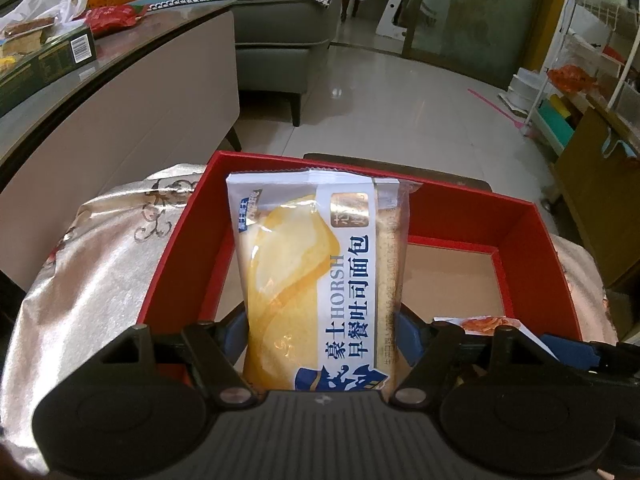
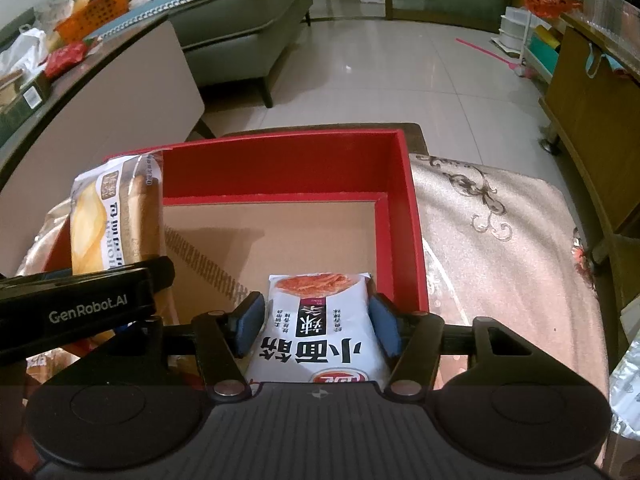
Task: Organize snacks
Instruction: 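Lower both packets into the red box and open both tools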
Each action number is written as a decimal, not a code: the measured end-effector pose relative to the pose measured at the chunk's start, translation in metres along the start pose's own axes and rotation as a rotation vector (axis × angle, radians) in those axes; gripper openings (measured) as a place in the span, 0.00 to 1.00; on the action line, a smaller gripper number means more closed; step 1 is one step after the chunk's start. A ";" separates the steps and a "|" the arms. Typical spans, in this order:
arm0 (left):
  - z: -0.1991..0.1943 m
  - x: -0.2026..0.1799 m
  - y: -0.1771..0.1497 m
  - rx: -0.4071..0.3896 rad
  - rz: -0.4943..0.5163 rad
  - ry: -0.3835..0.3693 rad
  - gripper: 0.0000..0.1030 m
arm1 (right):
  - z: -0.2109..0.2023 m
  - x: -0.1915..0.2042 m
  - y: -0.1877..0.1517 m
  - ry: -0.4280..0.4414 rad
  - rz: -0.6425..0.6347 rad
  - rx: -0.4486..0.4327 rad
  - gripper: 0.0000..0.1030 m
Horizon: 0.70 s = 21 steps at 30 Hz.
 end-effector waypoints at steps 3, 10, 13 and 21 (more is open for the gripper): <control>-0.006 -0.001 0.005 -0.026 0.013 -0.002 0.67 | -0.003 -0.001 0.002 0.008 0.008 -0.010 0.70; -0.018 -0.003 0.013 -0.075 0.046 -0.001 0.71 | -0.011 0.003 0.007 0.008 -0.001 -0.033 0.73; -0.022 -0.002 0.014 -0.085 0.042 -0.003 0.71 | -0.015 0.004 0.009 0.005 -0.008 -0.042 0.74; -0.032 -0.003 0.018 -0.110 0.042 -0.008 0.72 | -0.025 0.006 0.014 -0.016 -0.040 -0.073 0.78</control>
Point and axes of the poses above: each gripper's, at about its wrist camera, not at the fingertips, and z roughly the way its jaws point, x to its left, y to its top, the point moved 5 cm from there along z, roughly the way its jaws point, and after that the axes turned 11 degrees about -x, right-handed, at the moved point
